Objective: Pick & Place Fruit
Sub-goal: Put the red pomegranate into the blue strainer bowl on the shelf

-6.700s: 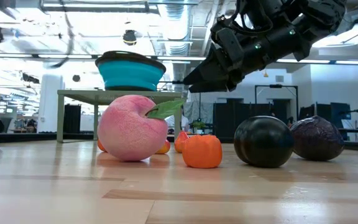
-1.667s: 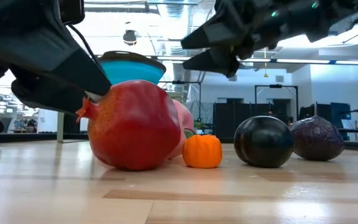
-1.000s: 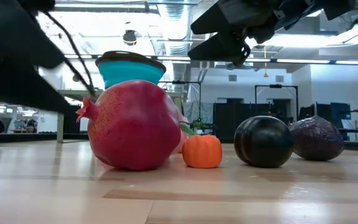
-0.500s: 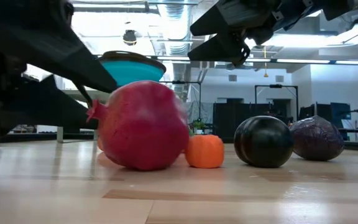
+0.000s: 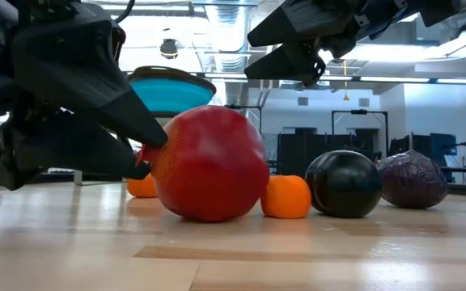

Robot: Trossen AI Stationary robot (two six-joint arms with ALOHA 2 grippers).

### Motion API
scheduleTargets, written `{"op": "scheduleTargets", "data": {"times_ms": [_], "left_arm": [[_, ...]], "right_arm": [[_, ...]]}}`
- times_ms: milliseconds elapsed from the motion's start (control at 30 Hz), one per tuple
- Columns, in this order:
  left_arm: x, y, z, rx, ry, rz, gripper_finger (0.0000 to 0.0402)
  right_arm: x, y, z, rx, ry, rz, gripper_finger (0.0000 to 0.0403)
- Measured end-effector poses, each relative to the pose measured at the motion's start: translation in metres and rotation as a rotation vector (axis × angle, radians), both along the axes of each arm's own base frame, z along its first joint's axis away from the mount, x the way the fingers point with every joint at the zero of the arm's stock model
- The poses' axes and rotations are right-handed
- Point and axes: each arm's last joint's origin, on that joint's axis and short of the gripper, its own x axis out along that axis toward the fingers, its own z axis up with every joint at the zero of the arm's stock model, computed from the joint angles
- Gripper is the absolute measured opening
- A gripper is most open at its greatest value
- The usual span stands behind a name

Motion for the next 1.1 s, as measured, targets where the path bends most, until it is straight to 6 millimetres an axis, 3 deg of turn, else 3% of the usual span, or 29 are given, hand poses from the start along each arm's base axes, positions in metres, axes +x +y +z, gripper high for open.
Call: {"op": "scheduleTargets", "data": {"times_ms": [467, 767, 900, 1100], "left_arm": [[0.001, 0.001, 0.002, 0.045, -0.028, 0.021, 0.005], [0.001, 0.001, 0.007, 0.065, -0.046, 0.02, 0.0037], [-0.002, 0.001, 0.029, 0.077, -0.077, -0.032, 0.0038], [-0.015, 0.013, 0.093, 0.049, -0.138, -0.173, 0.0025]], "right_arm": [[0.0, 0.0, 0.0, 0.0, 0.0, 0.001, 0.0281], [-0.001, 0.002, 0.0, 0.003, 0.001, 0.005, 0.0281], [-0.004, 0.009, -0.001, 0.018, 0.016, 0.017, 0.0281], [-0.018, 0.025, -0.01, 0.024, 0.122, 0.047, 0.0281]]}}
